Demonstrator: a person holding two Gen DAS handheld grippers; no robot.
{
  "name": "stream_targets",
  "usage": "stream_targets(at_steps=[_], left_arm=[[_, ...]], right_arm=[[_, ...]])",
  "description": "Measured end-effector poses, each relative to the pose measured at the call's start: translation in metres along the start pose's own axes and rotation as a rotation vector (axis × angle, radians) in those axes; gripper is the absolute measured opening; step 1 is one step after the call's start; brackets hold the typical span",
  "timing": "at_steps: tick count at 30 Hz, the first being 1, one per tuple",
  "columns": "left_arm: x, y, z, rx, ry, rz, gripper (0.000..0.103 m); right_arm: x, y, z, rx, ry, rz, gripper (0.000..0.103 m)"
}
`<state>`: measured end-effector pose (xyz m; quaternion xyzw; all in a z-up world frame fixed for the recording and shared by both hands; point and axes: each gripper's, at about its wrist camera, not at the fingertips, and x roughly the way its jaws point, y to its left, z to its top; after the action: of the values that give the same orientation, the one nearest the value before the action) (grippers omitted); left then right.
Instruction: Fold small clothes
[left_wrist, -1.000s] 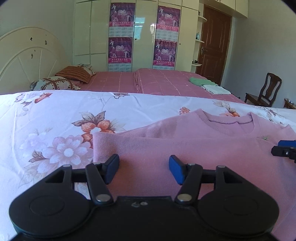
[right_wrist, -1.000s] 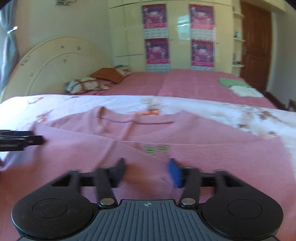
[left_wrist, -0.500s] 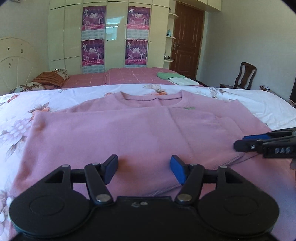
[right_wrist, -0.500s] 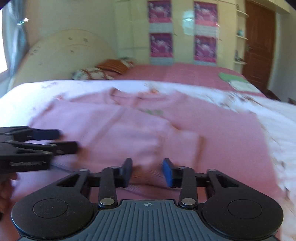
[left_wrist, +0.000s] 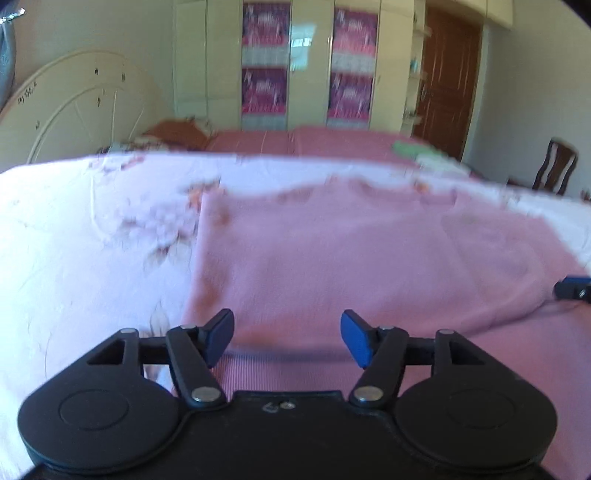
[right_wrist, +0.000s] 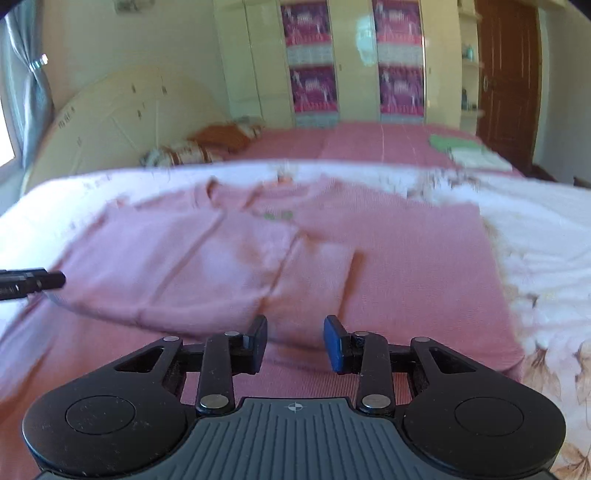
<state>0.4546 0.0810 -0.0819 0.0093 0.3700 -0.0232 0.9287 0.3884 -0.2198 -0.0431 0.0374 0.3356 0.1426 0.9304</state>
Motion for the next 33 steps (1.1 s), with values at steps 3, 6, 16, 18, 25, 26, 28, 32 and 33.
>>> stream_targets(at_steps=[3,6,16,18,25,26,28,32,33], left_arm=[[-0.001,-0.005,-0.007,0.006,0.003,0.025,0.063],[-0.008,-0.012,-0.005,0.013,0.017,0.044,0.063],[-0.006,-0.015,-0.017,0.033,0.017,0.045,0.069],[-0.007,-0.015,-0.019,0.043,0.008,0.042,0.069],[-0.035,-0.008,-0.015,0.046,-0.114,0.038,0.064],[-0.035,-0.006,-0.013,0.040,-0.124,0.033,0.064],[-0.029,-0.003,-0.006,0.031,-0.116,0.036,0.064],[-0.011,-0.003,0.003,0.034,-0.092,0.033,0.064],[-0.005,-0.003,0.003,0.037,-0.076,0.033,0.064]], right_arm=[[0.017,-0.003,-0.005,-0.020,0.086,-0.014,0.034],[0.015,-0.004,0.000,-0.009,0.113,-0.003,0.035],[0.014,-0.004,-0.004,-0.016,0.117,-0.029,0.035],[0.014,-0.002,-0.004,-0.026,0.117,-0.038,0.035],[0.003,-0.017,0.007,0.103,0.049,0.003,0.035],[0.006,-0.022,0.010,0.146,0.052,0.016,0.035],[0.015,-0.031,0.015,0.217,0.054,0.033,0.035],[0.038,-0.048,0.023,0.296,0.077,0.046,0.035],[0.041,-0.050,0.025,0.300,0.079,0.064,0.035]])
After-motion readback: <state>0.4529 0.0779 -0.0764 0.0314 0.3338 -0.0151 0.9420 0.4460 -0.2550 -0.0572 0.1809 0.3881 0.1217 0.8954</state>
